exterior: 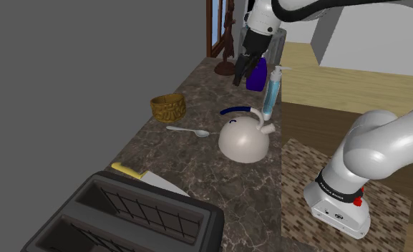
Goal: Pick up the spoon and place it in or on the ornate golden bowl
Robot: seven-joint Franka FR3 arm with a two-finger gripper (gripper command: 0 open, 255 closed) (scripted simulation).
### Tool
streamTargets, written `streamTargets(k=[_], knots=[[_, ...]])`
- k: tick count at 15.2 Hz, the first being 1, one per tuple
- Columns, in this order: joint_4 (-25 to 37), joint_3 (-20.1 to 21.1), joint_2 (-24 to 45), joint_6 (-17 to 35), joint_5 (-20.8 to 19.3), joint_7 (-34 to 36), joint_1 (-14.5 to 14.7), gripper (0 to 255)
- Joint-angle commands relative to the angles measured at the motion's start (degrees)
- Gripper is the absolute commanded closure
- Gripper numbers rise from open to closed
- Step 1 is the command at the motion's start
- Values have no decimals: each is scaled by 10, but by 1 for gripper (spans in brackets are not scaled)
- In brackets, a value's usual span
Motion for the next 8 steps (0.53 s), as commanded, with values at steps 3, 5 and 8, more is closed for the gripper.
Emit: streamTargets(k=[3, 5, 8], knots=[[-10, 24, 60, 77, 12, 8, 11, 0], [-8, 35, 95, 112, 15, 11, 16, 0], [2, 51, 152, 163, 18, 18, 22, 0]])
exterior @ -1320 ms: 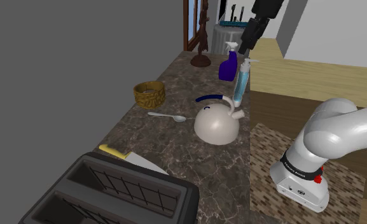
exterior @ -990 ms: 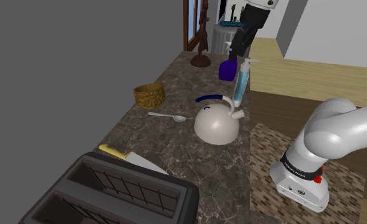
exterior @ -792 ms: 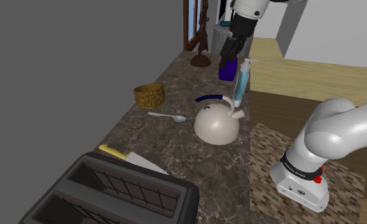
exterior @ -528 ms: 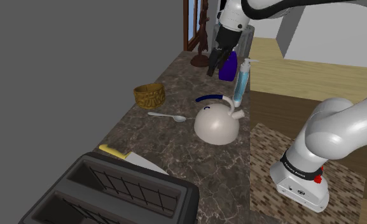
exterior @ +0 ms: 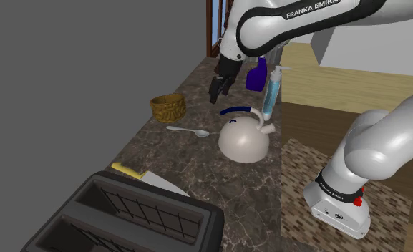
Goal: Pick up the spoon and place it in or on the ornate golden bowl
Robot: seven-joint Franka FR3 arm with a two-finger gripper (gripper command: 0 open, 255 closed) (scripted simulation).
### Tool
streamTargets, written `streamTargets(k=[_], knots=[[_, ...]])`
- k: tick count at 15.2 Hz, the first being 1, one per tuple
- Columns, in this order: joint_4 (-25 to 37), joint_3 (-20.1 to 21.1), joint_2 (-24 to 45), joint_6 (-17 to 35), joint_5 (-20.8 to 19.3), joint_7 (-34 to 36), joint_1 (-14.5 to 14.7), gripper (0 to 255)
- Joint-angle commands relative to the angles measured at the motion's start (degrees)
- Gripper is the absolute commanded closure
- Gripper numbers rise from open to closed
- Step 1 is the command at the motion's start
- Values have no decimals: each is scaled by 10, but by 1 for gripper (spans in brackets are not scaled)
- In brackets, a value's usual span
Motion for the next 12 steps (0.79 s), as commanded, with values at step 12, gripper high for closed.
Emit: streamTargets(k=[12], knots=[[111, 55, 274, 178, -45, 55, 24, 0]])
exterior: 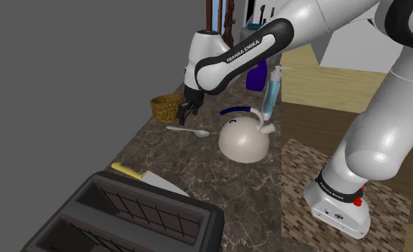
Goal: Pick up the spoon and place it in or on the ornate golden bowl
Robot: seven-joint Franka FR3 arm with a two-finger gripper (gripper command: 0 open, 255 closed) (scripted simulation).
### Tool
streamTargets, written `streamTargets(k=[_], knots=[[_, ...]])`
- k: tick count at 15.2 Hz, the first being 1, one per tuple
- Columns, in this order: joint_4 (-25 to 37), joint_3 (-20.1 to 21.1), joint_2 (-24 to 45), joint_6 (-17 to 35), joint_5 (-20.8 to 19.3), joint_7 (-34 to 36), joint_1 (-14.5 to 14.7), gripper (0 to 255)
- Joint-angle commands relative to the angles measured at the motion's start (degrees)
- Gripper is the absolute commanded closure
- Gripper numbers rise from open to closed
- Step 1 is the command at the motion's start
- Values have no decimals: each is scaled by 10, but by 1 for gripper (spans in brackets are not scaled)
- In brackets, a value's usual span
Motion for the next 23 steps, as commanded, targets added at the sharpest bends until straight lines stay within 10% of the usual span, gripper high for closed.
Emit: streamTargets(k=[1, 16, 17, 23], knots=[[16, 2, 32, 17, -10, 6, 3, 0], [17, 1, 82, 66, -24, 16, 10, 0], [17, 1, 82, 66, -24, 16, 10, 255], [17, 1, 82, 66, -24, 16, 10, 255]])
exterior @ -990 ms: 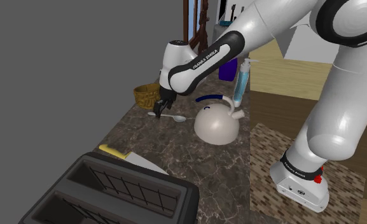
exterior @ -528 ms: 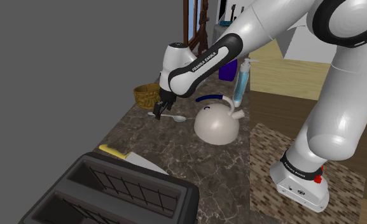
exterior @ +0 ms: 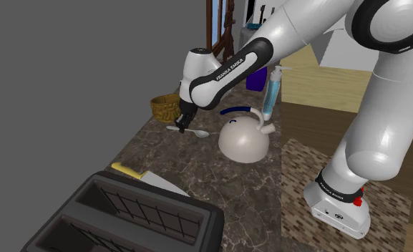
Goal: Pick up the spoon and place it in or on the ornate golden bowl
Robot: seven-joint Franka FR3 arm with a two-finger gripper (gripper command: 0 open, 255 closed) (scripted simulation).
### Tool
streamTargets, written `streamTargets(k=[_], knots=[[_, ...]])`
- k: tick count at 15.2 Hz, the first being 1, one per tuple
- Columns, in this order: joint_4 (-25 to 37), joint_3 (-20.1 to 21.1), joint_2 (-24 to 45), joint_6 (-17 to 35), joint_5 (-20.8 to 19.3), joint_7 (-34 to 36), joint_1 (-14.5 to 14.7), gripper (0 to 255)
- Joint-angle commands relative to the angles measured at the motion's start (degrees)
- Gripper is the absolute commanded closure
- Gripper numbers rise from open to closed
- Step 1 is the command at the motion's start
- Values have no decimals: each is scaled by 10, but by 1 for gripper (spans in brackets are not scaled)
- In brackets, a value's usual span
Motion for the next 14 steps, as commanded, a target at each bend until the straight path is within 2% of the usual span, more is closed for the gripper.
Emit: streamTargets(k=[1, 3, 14], knots=[[0, 0, 0, 0, 0, 0, 0, 255], [0, 0, 0, 0, 0, 0, 0, 255], [29, 1, -51, -79, 8, 1, -4, 255]])
